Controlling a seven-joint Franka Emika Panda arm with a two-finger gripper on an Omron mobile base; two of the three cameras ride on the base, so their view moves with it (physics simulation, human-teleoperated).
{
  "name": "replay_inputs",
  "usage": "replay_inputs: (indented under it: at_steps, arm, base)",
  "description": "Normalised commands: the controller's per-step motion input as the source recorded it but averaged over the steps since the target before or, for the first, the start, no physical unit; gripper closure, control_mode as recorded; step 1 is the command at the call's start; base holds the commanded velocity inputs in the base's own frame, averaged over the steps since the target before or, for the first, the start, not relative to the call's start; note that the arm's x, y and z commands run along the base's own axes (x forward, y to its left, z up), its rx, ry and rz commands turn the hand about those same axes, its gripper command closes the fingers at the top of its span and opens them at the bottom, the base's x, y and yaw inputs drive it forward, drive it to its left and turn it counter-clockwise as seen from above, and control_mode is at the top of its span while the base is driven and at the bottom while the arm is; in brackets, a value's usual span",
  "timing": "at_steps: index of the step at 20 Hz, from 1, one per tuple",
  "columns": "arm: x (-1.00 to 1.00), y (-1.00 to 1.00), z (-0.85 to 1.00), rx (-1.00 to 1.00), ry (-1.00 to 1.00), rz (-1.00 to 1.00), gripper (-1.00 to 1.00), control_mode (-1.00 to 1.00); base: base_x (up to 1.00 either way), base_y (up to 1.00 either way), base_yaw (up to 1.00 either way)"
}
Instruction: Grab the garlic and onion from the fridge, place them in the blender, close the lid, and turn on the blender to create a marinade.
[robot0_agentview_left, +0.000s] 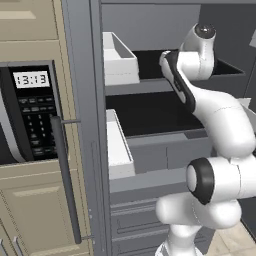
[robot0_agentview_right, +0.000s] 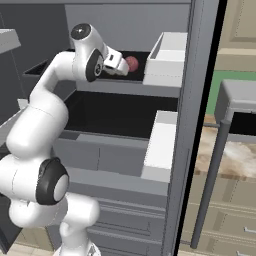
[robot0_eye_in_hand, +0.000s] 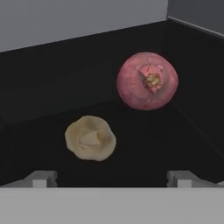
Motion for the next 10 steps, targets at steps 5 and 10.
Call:
replay_inputs:
  at_steps: [5,10]
  arm:
    - [0.39,0.0,-0.28,0.0,0.0,0.03,-1.0,-1.0]
    - [0.53,0.0,-0.27,0.0,0.0,0.05,-1.0,-1.0]
  base:
    - [0.0,0.0,0.0]
    - [0.0,0.0,0.0]
